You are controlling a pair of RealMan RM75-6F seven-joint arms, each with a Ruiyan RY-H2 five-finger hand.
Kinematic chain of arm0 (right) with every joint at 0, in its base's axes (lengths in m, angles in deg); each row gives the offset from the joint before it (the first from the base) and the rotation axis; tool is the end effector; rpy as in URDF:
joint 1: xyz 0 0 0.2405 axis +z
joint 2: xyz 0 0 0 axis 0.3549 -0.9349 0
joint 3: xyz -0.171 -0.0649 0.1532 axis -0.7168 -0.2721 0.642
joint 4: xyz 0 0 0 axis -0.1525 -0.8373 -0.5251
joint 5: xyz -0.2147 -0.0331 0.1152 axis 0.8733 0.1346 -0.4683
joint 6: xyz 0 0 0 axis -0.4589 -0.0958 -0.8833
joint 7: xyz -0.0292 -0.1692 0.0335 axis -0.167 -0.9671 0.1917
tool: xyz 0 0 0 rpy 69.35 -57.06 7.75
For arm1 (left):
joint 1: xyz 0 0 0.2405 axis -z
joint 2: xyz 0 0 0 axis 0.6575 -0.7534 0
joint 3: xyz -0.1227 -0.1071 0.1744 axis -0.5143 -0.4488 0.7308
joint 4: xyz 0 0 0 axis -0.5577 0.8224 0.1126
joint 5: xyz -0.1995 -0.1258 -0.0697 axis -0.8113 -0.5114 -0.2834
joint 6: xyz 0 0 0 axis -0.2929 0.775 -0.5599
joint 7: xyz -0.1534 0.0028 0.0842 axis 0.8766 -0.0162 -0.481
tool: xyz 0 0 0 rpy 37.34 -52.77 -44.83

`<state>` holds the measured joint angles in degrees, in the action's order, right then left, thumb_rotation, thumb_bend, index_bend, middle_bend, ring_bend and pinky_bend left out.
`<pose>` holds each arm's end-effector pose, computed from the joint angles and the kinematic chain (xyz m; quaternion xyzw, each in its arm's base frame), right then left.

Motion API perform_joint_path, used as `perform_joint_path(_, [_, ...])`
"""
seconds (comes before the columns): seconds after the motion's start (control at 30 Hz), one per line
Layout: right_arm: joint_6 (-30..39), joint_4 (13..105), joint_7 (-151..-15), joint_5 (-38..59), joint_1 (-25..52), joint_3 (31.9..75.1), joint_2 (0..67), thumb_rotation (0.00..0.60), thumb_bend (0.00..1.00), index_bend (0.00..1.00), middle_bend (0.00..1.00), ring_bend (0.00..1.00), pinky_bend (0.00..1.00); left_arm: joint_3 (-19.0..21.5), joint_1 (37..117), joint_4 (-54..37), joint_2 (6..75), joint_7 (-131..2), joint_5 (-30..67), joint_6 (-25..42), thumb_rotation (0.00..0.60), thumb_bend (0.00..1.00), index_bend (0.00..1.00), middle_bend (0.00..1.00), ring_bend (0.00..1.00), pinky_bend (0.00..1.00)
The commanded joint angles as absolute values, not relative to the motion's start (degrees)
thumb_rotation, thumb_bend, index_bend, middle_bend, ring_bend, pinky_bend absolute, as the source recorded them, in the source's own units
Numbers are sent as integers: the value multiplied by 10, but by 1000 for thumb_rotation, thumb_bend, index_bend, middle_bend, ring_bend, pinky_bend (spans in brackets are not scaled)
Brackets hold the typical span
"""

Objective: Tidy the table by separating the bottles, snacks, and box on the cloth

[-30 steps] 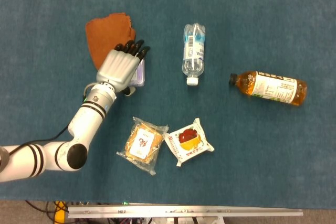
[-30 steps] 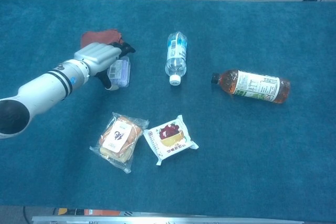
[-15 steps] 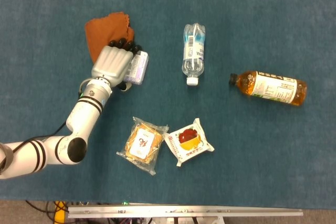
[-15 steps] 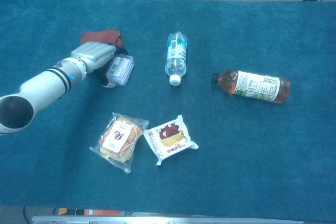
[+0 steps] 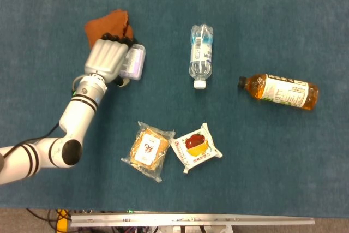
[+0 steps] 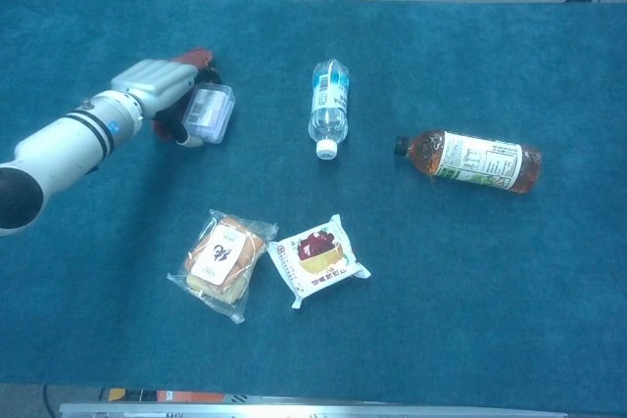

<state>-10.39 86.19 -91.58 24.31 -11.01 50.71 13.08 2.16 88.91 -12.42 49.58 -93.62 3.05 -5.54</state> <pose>-0.2747 -0.2524 0.1105 0.5736 -0.4211 0.3890 0.5851 -0.1676 0.3878 -0.0895 -0.7488 -0.4086 -0.2550 0.4554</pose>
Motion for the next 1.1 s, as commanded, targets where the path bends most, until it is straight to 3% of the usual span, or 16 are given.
perform_joint_path(0.03, [-105,863,-917,242,-111,507,130,600,136,93,283,292,495,22,886,-122,484,-936,28,-55,600,204,320,332,202,152])
perform_joint_path(0.4, [-106,868,-921,243,-110,507,130,600,136,94,283,292,495,39,878,-107,453,-974,14,-44,600,204,289,257,164,151])
perform_joint_path(0.47, [-107,869,-921,244,-110,507,129,600,136,93,283,292,495,43,879,-108,448,-986,0,-49,600,204,211,174,90,152])
perform_joint_path(0.5, [-107,870,-922,244,-110,507,129,600,136,94,283,292,495,43,879,-111,445,-989,-6,-51,600,204,123,109,39,152])
perform_joint_path(0.6, [-109,871,-921,245,-111,507,128,600,136,94,283,292,495,43,879,-122,436,-998,-15,-47,600,204,0,6,0,152])
perform_joint_path(1.1, [-105,863,-912,241,-109,511,127,600,136,93,283,292,495,31,835,-276,324,-962,19,39,600,204,0,0,0,152])
